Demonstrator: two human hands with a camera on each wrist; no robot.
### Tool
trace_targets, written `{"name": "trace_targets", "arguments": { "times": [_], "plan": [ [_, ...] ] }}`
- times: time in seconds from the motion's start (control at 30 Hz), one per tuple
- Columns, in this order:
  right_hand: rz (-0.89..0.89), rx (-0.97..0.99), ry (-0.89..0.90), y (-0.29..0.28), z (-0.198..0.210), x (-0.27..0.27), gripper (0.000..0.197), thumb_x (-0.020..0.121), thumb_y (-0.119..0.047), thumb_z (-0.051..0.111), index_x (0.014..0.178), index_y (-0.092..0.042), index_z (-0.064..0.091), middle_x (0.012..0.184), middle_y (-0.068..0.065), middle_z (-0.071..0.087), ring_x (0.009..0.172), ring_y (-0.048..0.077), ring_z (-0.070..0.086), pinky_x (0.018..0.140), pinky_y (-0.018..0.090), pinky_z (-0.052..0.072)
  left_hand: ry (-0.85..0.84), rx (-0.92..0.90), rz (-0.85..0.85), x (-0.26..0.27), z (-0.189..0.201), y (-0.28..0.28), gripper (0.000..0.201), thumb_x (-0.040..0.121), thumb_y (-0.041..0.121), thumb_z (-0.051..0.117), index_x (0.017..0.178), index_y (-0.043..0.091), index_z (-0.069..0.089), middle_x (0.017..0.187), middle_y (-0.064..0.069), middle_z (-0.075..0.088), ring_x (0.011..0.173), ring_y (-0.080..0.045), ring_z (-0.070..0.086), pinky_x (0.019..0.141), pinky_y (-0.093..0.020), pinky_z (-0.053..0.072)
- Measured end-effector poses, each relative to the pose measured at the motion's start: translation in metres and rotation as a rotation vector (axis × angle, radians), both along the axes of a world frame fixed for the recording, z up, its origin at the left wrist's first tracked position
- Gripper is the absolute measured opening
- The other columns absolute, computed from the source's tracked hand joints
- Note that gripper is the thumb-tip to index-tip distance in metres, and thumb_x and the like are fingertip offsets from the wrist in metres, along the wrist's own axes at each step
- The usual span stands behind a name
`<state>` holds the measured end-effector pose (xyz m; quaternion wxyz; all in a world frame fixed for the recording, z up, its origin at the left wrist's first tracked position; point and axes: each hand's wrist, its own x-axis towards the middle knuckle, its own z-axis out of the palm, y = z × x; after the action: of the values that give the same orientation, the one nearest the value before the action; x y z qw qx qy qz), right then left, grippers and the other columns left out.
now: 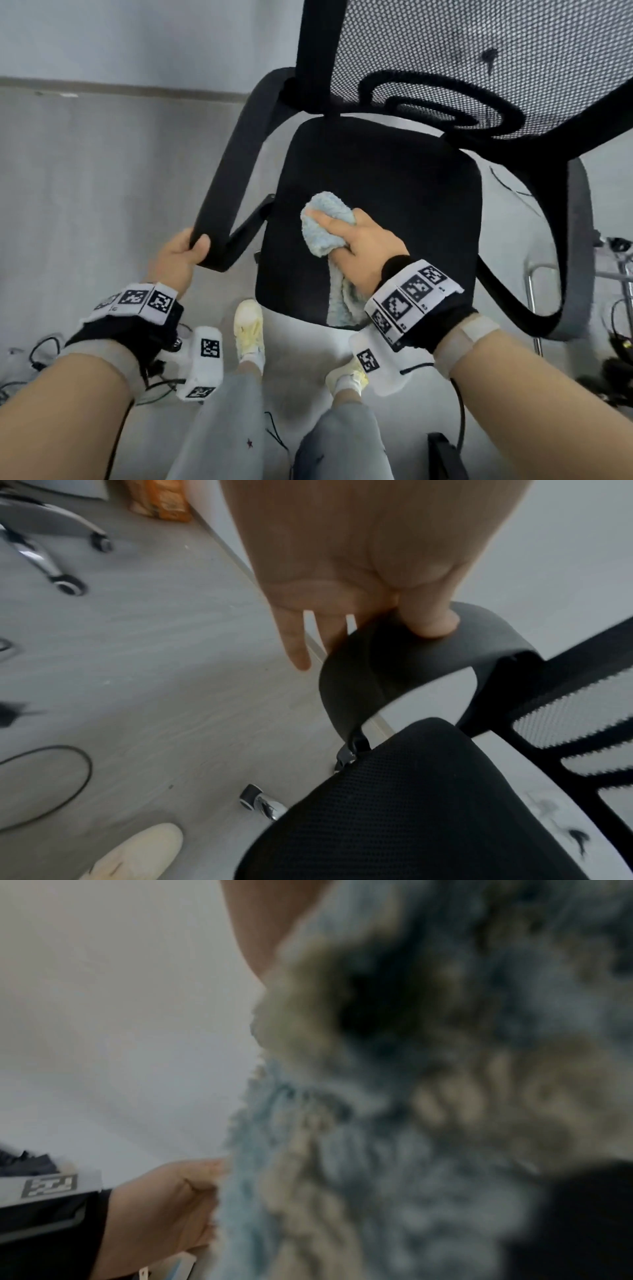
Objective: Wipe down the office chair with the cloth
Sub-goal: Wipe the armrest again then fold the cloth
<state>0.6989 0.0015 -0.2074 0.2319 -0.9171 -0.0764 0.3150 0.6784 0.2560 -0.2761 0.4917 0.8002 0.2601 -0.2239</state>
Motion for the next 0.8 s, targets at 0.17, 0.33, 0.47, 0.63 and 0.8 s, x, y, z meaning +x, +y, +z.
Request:
{"name": "trace_targets", "arguments": {
  "times": [0.17, 0.33, 0.47, 0.63, 0.8],
  "plan": [
    [-0.105, 0.034, 0.05, -0.042, -0.001, -0.021, 0.049, 0.096, -0.032, 0.034, 0.133, -0.061, 0.019, 0.123, -0.001, 0.04, 0.097, 0.024, 0.055, 0.086, 0.036, 0.05, 0.031, 0.356, 0.347, -0.004, -0.005, -0.006, 0.043, 0.095, 0.029, 0.04, 0.123, -0.002, 0.049, 0.115, -0.023, 0.057, 0.1, -0.032, 0.057, 0.081, -0.034, 0.045],
    [-0.221, 0.078, 0.042, -0.082, -0.001, -0.045, 0.053, 0.096, -0.025, 0.035, 0.134, -0.059, 0.019, 0.122, 0.001, 0.041, 0.098, 0.024, 0.055, 0.086, 0.034, 0.05, 0.344, 0.016, 0.675, -0.027, -0.005, -0.073, 0.057, 0.097, 0.042, 0.023, 0.142, 0.008, 0.027, 0.149, -0.01, 0.032, 0.135, -0.026, 0.035, 0.106, -0.037, 0.035],
    [-0.298, 0.106, -0.003, -0.121, 0.003, -0.062, 0.054, 0.096, -0.024, 0.036, 0.135, -0.058, 0.02, 0.112, -0.002, 0.04, 0.092, 0.023, 0.055, 0.082, 0.03, 0.048, 0.334, -0.316, 0.533, -0.04, 0.002, -0.177, 0.052, 0.098, 0.037, 0.031, 0.139, 0.005, 0.031, 0.144, -0.013, 0.039, 0.131, -0.024, 0.042, 0.102, -0.037, 0.037],
    [-0.451, 0.122, -0.112, -0.19, 0.008, -0.077, 0.051, 0.095, -0.027, 0.038, 0.136, -0.054, 0.024, 0.125, 0.003, 0.042, 0.103, 0.024, 0.051, 0.089, 0.03, 0.041, 0.343, -0.468, 0.12, -0.038, 0.021, -0.273, 0.035, 0.096, 0.031, 0.04, 0.126, 0.013, 0.048, 0.129, -0.007, 0.055, 0.111, -0.016, 0.054, 0.092, -0.032, 0.043],
    [-0.649, 0.143, -0.163, -0.27, -0.003, -0.082, 0.051, 0.089, -0.029, 0.044, 0.136, -0.048, 0.033, 0.139, 0.008, 0.044, 0.125, 0.027, 0.045, 0.104, 0.034, 0.035, 0.355, -0.528, -0.142, -0.037, 0.039, -0.353, 0.031, 0.097, 0.024, 0.037, 0.124, 0.016, 0.05, 0.124, -0.004, 0.058, 0.11, -0.015, 0.055, 0.097, -0.032, 0.042]
  ]
}}
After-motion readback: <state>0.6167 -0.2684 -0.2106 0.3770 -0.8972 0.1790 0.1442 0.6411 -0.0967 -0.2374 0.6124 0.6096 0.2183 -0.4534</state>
